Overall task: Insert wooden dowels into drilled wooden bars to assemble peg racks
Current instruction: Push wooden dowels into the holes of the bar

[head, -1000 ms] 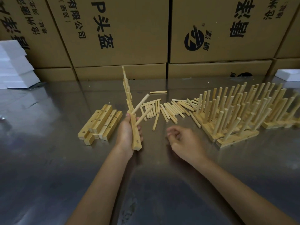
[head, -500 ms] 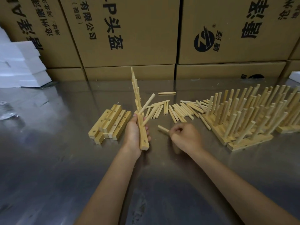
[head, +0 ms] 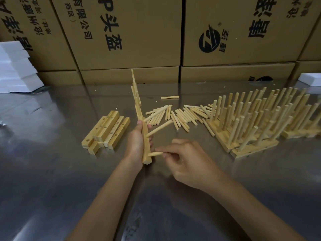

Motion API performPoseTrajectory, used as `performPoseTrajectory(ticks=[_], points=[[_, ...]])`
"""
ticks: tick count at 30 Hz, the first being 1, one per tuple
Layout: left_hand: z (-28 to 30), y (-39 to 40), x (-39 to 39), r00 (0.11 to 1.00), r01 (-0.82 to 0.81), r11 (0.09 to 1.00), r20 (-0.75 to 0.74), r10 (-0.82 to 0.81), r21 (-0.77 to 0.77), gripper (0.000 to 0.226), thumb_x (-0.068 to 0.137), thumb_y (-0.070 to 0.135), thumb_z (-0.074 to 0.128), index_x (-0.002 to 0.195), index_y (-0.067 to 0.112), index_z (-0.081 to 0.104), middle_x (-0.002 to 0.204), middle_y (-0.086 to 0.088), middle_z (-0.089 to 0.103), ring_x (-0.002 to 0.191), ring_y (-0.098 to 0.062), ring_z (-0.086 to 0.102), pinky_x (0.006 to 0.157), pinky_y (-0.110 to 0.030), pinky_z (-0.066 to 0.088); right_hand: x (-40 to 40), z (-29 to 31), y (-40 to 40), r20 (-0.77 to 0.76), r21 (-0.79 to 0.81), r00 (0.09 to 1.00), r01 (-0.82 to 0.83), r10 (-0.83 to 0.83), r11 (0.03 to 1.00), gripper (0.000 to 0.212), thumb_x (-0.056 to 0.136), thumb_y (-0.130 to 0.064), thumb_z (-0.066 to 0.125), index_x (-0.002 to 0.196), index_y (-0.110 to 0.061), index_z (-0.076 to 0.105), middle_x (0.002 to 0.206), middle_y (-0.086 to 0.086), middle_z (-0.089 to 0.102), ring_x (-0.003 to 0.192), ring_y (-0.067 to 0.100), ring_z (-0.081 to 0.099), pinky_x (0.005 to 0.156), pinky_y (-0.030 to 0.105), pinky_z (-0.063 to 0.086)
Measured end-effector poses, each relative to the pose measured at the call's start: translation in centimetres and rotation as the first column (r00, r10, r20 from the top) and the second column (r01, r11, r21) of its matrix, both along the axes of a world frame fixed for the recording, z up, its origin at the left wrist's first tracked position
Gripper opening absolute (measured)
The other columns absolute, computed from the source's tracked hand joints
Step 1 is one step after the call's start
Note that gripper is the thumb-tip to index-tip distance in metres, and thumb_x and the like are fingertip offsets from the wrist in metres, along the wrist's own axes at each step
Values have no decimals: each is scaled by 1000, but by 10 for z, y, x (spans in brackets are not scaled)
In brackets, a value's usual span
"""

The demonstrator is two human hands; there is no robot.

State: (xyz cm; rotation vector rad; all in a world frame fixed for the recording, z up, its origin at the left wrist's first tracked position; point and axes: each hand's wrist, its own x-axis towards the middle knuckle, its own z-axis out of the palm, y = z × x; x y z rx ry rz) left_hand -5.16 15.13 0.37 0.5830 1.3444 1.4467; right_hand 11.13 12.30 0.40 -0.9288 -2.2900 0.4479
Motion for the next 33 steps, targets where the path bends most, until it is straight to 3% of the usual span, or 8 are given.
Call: performPoseTrajectory(ticks=[4, 8, 13, 16, 18, 23, 27, 33], points=[[-4, -1, 11, 995, -20, 1000, -92, 21, 14, 45, 104, 49, 39, 92, 16, 66, 69, 0, 50, 58, -12, 45, 52, -26, 41, -1, 0, 0, 62, 86, 996, -76, 70, 993, 15, 93, -18, 59, 98, -23, 72, 71, -16, 37, 74, 3, 35, 65, 29, 40], [-5, -4, 16, 990, -25, 998, -138, 32, 53, 43, 105, 47, 38, 93, 16, 64, 70, 1, 51, 61, -13, 46, 57, -27, 40, -4, -4, 0, 56, 83, 997, -59, 54, 995, 16, 92, -14, 57, 93, -18, 72, 70, -15, 38, 72, 5, 35, 62, 22, 31], [-5, -6, 18, 988, 3, 997, -152, 9, 77, 44, 105, 48, 36, 96, 16, 63, 66, 4, 44, 54, -10, 37, 45, -23, 31, -4, -11, 2, -28, -66, 1000, -14, 12, 998, 16, 91, -15, 59, 84, -17, 74, 66, -9, 52, 61, 7, 46, 55, 27, 34], [-5, -5, 17, 989, 32, 995, -149, -19, 90, 43, 106, 47, 36, 93, 16, 63, 65, 5, 43, 52, -10, 36, 45, -23, 30, -5, -13, 1, -104, -187, 994, -5, -15, 982, 14, 90, -19, 64, 87, -20, 77, 72, -8, 69, 65, 9, 60, 58, 29, 48], [-6, -3, 16, 986, 50, 993, -165, -32, 103, 45, 106, 47, 35, 91, 16, 64, 63, 4, 45, 52, -10, 38, 47, -25, 33, -4, -11, 1, -168, -286, 984, 1, -51, 958, 10, 88, -23, 70, 91, -26, 79, 74, -11, 74, 60, 2, 63, 55, 18, 48], [-8, 0, 19, 977, -27, 995, -207, 46, 91, 51, 107, 44, 31, 88, 14, 67, 70, -3, 54, 70, -19, 52, 68, -35, 46, -4, -5, 3, -451, -668, 877, -207, -166, 715, 16, 83, -21, 79, 95, -16, 69, 62, 3, 66, 49, 13, 58, 48, 27, 52], [-9, 0, 13, 990, -96, 995, -102, 98, 21, 51, 107, 45, 32, 104, 11, 70, 71, -7, 54, 58, -18, 54, 53, -28, 44, -17, -19, -5, -302, -497, 945, -47, -122, 867, 37, 78, -41, 79, 109, -38, 59, 78, -8, 65, 60, 3, 57, 60, 28, 52], [-6, 2, 4, 991, -123, 990, 46, 127, -74, 39, 107, 37, 36, 94, 11, 62, 56, -3, 60, 48, -15, 59, 49, -27, 54, -31, -26, -6, -330, -275, 935, 37, -130, 961, 17, 84, -28, 73, 100, -24, 69, 77, -9, 67, 67, 6, 62, 65, 26, 55]])
